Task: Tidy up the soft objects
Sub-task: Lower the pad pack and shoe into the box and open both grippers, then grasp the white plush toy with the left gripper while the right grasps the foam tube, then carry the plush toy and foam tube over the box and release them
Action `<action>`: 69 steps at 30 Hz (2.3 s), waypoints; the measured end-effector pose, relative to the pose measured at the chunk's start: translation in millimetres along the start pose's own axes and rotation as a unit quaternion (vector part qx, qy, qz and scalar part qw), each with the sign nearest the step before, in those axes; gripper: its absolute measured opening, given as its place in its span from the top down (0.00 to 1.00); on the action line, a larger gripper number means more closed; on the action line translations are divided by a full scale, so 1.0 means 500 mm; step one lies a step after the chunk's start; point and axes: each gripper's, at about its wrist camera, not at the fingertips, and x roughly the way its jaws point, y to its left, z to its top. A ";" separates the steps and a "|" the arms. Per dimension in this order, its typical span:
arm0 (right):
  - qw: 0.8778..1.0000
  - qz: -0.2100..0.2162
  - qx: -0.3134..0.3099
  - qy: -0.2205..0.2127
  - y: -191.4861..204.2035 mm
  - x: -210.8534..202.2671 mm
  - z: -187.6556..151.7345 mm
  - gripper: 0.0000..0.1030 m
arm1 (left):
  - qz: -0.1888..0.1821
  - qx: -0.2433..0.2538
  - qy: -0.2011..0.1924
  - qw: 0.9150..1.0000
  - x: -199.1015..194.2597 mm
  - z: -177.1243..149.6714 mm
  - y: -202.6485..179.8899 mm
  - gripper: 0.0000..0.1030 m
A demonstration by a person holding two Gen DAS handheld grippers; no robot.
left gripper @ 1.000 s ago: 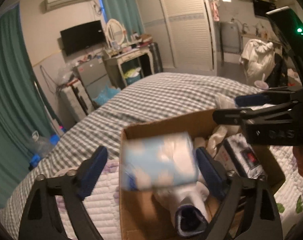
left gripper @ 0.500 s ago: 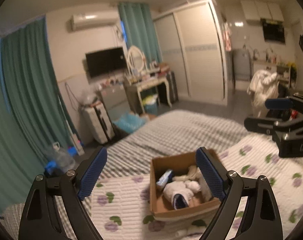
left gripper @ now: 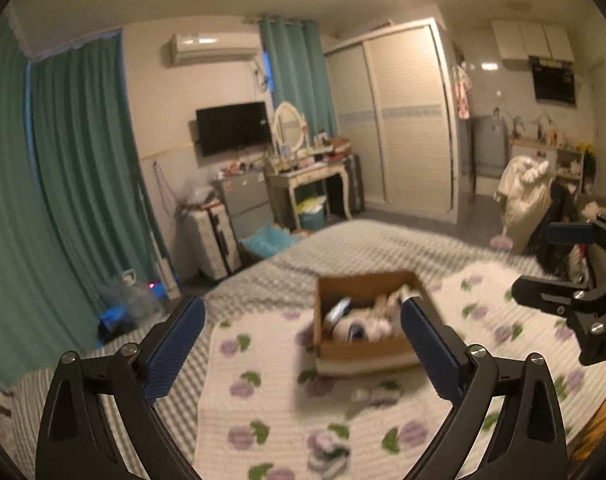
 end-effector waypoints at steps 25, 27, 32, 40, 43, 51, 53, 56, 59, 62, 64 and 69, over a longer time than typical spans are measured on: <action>0.991 0.038 -0.024 0.127 0.056 0.476 -0.297 0.01 | -0.028 -0.119 0.263 0.957 0.314 -0.451 -0.063 0.25; 0.989 0.038 -0.036 0.136 0.064 0.507 -0.307 0.01 | -0.032 -0.131 0.264 0.955 0.321 -0.455 -0.056 0.28; 0.986 0.066 -0.033 0.153 0.076 0.567 -0.322 0.11 | -0.039 -0.136 0.257 0.956 0.322 -0.445 -0.048 0.44; 0.983 0.066 -0.044 0.168 0.088 0.598 -0.331 0.64 | -0.048 -0.154 0.262 0.951 0.314 -0.447 -0.031 0.66; 0.986 0.060 -0.035 0.153 0.081 0.579 -0.330 0.67 | -0.045 -0.150 0.260 0.953 0.307 -0.446 -0.028 0.70; 0.989 0.060 -0.008 0.138 0.069 0.511 -0.338 0.67 | -0.043 -0.141 0.227 0.962 0.247 -0.428 -0.036 0.80; 0.989 0.059 -0.006 0.136 0.064 0.489 -0.341 0.67 | -0.044 -0.137 0.217 0.966 0.226 -0.419 -0.041 0.80; 0.989 0.057 0.001 0.135 0.055 0.455 -0.342 0.67 | -0.049 -0.132 0.201 0.969 0.203 -0.399 -0.043 0.80; 0.991 0.053 0.001 0.126 0.050 0.409 -0.331 0.67 | -0.053 -0.124 0.182 0.974 0.173 -0.366 -0.047 0.80; 0.993 0.049 -0.004 0.108 0.048 0.355 -0.306 0.67 | -0.057 -0.115 0.157 0.979 0.138 -0.324 -0.054 0.80; 0.995 0.047 -0.003 0.093 0.041 0.318 -0.286 0.67 | -0.060 -0.113 0.140 0.982 0.113 -0.292 -0.059 0.80; 0.998 0.042 -0.004 0.047 0.028 0.203 -0.216 0.67 | -0.063 -0.089 0.100 0.989 0.058 -0.206 -0.080 0.80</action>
